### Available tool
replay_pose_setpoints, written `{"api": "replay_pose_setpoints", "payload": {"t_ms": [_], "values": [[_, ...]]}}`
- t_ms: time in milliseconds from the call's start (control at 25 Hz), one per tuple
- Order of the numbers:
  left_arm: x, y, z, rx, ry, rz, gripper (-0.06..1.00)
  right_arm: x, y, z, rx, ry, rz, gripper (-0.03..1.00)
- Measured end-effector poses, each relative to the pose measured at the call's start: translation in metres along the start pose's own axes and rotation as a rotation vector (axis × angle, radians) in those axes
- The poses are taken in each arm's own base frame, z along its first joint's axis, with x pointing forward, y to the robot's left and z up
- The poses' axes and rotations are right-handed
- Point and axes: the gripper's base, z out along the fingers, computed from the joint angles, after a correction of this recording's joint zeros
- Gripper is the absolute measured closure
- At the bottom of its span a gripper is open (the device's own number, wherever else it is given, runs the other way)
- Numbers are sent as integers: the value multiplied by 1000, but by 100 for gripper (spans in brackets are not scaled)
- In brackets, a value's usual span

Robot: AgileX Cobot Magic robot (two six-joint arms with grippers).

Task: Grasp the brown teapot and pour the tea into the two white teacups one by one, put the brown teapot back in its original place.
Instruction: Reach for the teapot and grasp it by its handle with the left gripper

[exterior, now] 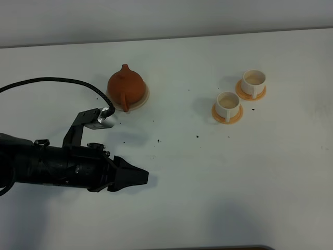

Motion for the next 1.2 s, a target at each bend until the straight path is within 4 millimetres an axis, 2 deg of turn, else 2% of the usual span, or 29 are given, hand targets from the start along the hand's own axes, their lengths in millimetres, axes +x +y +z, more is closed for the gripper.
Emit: {"api": "replay_pose_setpoints", "payload": {"t_ms": [240,400,560,800,960,1200], "values": [[0,1,0,-8,-3,-1,59,0,0,0,0,0,0,73],[-6,6,-1,-73,-26,-12,59,0,0,0,0,0,0,72],[-24,6,-5,-106,-47,-14,59,0,0,0,0,0,0,67],[-59,3,-18,-197,-10,-29,59,0,0,0,-4,-1,2,66],[-84,0,-38,-341,74,-80,59,0,0,0,-5,-1,3,66],[-129,-9,-89,-657,94,-141,59,0,0,0,-5,-1,3,66]]}}
